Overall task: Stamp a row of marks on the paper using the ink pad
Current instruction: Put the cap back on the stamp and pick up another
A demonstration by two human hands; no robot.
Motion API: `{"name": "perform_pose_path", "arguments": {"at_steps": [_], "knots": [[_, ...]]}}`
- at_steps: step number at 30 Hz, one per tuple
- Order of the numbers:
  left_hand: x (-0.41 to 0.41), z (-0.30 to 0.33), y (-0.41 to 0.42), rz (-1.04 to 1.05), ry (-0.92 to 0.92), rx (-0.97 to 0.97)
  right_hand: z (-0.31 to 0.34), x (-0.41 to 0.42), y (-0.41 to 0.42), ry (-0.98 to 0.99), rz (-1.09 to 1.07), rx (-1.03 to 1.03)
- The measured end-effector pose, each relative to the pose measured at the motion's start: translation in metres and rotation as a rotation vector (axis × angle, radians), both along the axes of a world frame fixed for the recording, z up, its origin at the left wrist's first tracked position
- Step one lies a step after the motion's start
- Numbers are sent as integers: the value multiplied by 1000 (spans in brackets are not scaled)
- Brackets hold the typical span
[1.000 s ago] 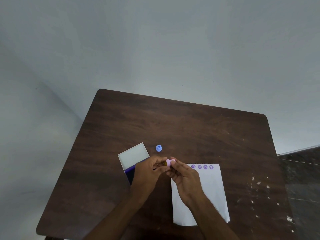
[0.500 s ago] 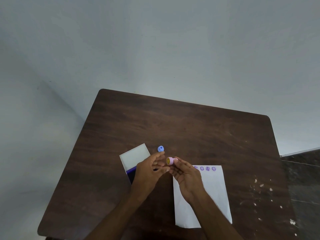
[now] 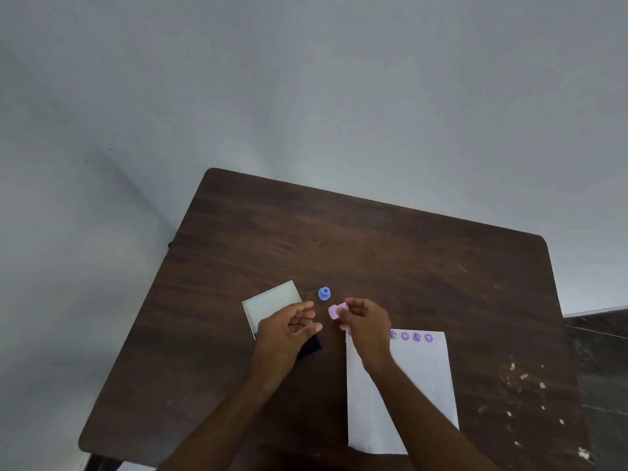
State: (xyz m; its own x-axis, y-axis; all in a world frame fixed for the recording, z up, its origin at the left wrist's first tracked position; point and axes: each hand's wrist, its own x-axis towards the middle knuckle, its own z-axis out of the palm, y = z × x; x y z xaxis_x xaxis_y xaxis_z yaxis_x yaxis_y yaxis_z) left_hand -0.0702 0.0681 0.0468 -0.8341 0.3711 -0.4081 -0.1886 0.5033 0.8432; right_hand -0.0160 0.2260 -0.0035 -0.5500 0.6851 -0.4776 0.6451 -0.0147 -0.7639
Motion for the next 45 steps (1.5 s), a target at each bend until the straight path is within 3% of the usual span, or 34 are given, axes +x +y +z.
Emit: {"name": "perform_pose_path", "arguments": {"at_steps": [6,10,15,22,27,32,36,38,41,45], "knots": [[-3,-3,-4,16,13,12,-9,-9,-3,-104,242,267],[-5,-6,-6,9,15,-1,-21,-14,-1,-241,397,303],[-6,-9,-7,10,11,-4,-23,-16,-1,-277,430,313],[-8,-9,-10,35,32,24,-10,-12,-1,-159,471,529],[-7,-7,-14,54,49,70,0,-34,-6,-105,606,624],[-6,-7,-19,84,39,100,1,-47,-8,-181,760,682],[-8,-6,-22,112,46,111,10,-47,-8,-62,817,839],[-10,-5,-23,121,58,91,20,-43,-9,18,688,746],[-12,-1,-21,127,61,55,38,-31,-14,116,282,296],[-13,8,-13,88,76,108,48,-14,-18,157,26,-281]]}}
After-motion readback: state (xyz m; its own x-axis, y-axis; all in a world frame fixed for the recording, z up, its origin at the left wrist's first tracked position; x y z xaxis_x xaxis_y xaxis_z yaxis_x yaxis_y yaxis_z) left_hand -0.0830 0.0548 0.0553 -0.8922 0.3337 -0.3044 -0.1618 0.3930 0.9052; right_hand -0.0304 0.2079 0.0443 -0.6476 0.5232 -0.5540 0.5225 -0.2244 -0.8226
